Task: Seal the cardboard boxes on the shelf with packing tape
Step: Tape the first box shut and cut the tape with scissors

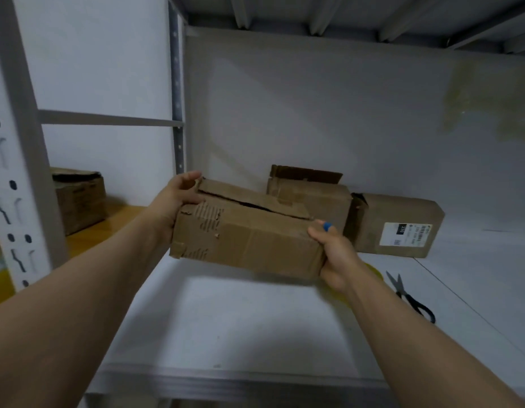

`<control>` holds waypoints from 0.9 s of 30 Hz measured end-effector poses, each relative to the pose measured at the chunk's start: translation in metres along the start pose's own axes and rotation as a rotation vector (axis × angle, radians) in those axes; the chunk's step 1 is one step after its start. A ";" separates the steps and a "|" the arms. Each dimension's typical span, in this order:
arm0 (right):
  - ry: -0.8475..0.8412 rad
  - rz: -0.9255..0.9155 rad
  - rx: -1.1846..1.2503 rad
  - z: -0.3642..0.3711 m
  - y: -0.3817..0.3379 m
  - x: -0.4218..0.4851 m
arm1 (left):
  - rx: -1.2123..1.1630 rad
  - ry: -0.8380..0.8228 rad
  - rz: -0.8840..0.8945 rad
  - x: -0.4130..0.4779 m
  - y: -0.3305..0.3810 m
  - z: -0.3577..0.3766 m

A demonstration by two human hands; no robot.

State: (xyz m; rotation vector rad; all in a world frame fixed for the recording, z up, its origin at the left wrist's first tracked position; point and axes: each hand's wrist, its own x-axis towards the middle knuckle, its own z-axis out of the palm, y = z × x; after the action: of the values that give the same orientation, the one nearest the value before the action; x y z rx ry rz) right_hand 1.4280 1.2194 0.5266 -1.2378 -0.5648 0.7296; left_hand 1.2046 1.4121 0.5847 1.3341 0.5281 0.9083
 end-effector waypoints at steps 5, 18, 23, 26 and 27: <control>0.109 0.049 -0.121 -0.014 0.015 0.006 | 0.049 -0.062 -0.123 -0.003 -0.031 0.002; 0.216 -0.025 -1.515 -0.011 -0.020 -0.007 | 0.136 -0.111 -0.193 0.005 -0.101 0.036; -0.090 -0.247 -1.145 0.050 -0.004 -0.027 | 0.060 -0.059 -0.210 0.006 -0.108 0.037; -0.145 -0.328 -1.164 0.068 0.019 -0.030 | 0.158 -0.067 -0.198 0.009 -0.108 0.035; -0.125 -0.371 -1.200 0.070 0.025 -0.028 | 0.183 -0.073 -0.190 0.010 -0.107 0.034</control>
State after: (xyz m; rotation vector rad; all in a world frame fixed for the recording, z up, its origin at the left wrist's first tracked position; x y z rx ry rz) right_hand 1.3536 1.2468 0.5194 -2.0896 -1.4011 0.0824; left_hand 1.2642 1.4019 0.4893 1.4489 0.6816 0.6644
